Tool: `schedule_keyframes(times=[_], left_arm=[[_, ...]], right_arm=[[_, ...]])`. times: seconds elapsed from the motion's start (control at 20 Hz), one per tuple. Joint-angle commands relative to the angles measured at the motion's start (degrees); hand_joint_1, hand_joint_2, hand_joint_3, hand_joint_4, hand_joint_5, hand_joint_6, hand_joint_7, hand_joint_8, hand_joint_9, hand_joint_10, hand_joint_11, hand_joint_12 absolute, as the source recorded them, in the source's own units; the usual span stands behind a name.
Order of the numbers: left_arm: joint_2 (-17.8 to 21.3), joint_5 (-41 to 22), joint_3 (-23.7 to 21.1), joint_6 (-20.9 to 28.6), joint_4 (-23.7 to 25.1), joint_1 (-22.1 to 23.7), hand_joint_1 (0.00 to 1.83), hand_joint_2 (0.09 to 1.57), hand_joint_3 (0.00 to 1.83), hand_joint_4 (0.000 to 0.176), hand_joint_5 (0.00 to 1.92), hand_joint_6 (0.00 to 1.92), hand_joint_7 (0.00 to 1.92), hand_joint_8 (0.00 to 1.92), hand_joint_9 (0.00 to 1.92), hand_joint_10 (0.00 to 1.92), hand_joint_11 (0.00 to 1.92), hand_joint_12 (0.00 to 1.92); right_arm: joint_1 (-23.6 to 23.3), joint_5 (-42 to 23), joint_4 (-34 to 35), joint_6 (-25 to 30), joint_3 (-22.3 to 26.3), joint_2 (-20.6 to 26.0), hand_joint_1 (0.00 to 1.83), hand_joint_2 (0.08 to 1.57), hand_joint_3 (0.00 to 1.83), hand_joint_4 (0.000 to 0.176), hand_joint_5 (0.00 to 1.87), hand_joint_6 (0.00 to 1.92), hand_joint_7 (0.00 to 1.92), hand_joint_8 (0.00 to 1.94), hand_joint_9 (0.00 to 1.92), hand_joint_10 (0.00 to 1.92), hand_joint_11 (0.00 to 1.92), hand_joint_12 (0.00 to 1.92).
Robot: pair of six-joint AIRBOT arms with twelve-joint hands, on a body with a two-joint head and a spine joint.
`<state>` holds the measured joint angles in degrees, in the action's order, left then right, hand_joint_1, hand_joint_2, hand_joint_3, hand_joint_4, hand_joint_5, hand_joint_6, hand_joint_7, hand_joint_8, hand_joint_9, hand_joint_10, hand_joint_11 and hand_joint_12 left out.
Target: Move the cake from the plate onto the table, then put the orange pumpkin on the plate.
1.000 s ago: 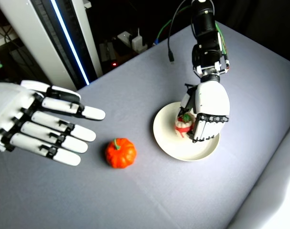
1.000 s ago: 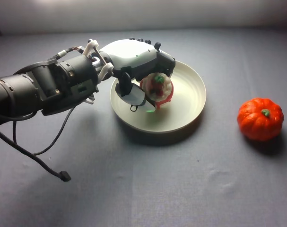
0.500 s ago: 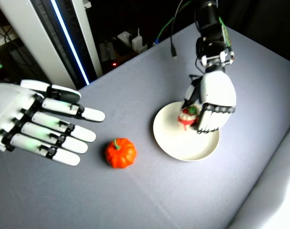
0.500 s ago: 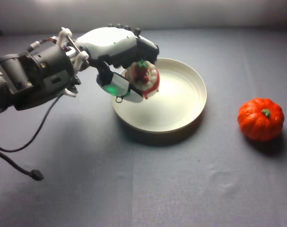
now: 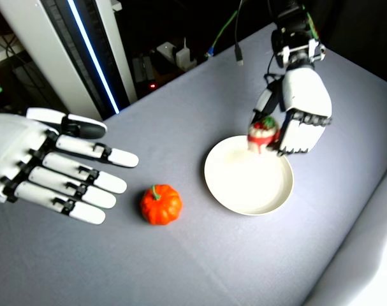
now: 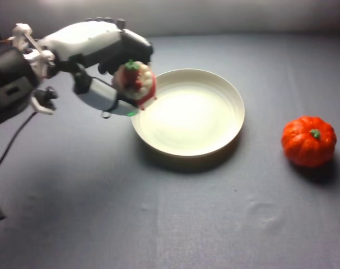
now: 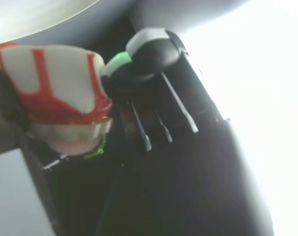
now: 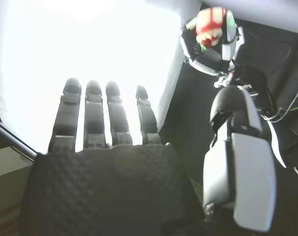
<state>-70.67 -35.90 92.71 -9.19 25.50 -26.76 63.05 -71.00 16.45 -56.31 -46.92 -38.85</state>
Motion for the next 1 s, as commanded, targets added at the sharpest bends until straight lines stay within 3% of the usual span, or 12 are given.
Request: schedule_keyframes(times=[0.0,0.05,0.3,0.35,0.4,0.45,0.5,0.6,0.75,0.85,0.95], left_arm=[[0.98,-5.36,-0.27,0.2,-2.58,-0.01,1.27,1.04,0.26,0.0,0.72,1.86,0.78,1.88,0.8,1.92,0.87,1.92],[1.55,-5.19,-0.44,0.2,-2.61,-0.57,1.4,1.06,0.13,0.0,0.77,1.91,0.87,1.91,0.92,1.92,1.02,1.92],[5.0,-4.61,-2.12,0.2,-5.65,-3.94,1.61,1.07,0.02,0.0,0.76,1.9,0.84,1.92,0.94,1.92,1.08,1.92],[5.72,-4.59,-2.63,0.2,-6.62,-4.47,1.41,1.01,0.36,0.0,0.76,1.85,0.79,1.58,0.93,1.92,1.05,1.92],[6.21,-4.58,-2.87,0.2,-7.22,-5.02,1.48,1.0,0.21,0.0,0.77,1.84,0.87,1.81,0.94,1.92,1.06,1.92],[6.74,-4.59,-3.07,0.2,-7.9,-6.0,1.2,1.09,0.24,0.0,0.77,1.48,0.85,1.88,0.91,1.92,1.02,1.92],[7.15,-4.72,-3.27,0.2,-8.59,-7.16,1.15,1.12,0.18,0.0,0.8,1.36,0.86,1.9,0.92,1.92,1.03,1.92],[8.25,-5.38,-4.01,0.2,-11.41,-10.14,1.13,1.13,0.15,0.0,0.81,1.32,0.88,1.92,0.99,1.92,1.09,1.92],[9.09,-6.03,-4.56,0.2,-14.17,-13.22,1.13,1.13,0.15,0.0,0.8,1.34,0.91,1.92,1.03,1.92,1.13,1.92],[9.49,-5.82,-4.86,0.2,-15.1,-14.94,1.13,1.13,0.16,0.0,0.8,1.34,0.89,1.92,1.0,1.92,1.09,1.92],[9.69,-5.7,-4.93,0.2,-15.89,-16.34,1.13,1.15,0.12,0.0,0.79,1.34,0.88,1.92,1.01,1.92,1.11,1.92]], right_arm=[[-0.55,-6.83,0.29,0.42,-0.11,0.24,0.21,1.14,0.01,0.07,0.0,0.0,0.0,0.0,0.0,0.0,0.0,0.0],[-0.55,-6.83,0.29,0.42,-0.09,0.24,0.21,1.12,0.0,0.088,0.0,0.0,0.0,0.0,0.0,0.0,0.0,0.0],[-0.55,-6.43,0.35,0.41,0.05,0.24,0.24,1.15,0.01,0.028,0.0,0.0,0.0,0.0,0.0,0.0,0.0,0.0],[-0.55,-6.36,0.36,0.41,0.07,0.24,0.23,1.15,0.0,0.02,0.0,0.0,0.0,0.0,0.0,0.0,0.0,0.0],[-0.55,-6.34,0.4,0.41,0.08,0.24,0.26,1.16,0.01,0.017,0.0,0.0,0.0,0.0,0.0,0.0,0.0,0.0],[-0.55,-6.34,0.49,0.41,0.12,0.24,0.3,1.17,0.01,0.027,0.0,0.0,0.0,0.0,0.0,0.0,0.0,0.0],[-0.55,-6.34,0.51,0.41,0.15,0.24,0.3,1.16,0.01,0.047,0.0,0.0,0.0,0.0,0.0,0.0,0.0,0.0],[-0.55,-6.3,0.56,0.41,0.24,0.25,0.28,1.14,0.0,0.062,0.0,0.0,0.0,0.0,0.0,0.0,0.0,0.0],[-0.55,-6.27,0.6,0.41,0.39,0.26,0.24,1.13,0.0,0.052,0.0,0.0,0.0,0.0,0.0,0.0,0.0,0.0],[-0.55,-6.26,0.6,0.41,0.49,0.26,0.23,1.12,0.0,0.063,0.0,0.0,0.0,0.0,0.0,0.0,0.0,0.0],[-0.55,-6.24,0.6,0.41,0.55,0.26,0.26,1.13,0.0,0.086,0.0,0.0,0.0,0.0,0.0,0.0,0.0,0.0]])
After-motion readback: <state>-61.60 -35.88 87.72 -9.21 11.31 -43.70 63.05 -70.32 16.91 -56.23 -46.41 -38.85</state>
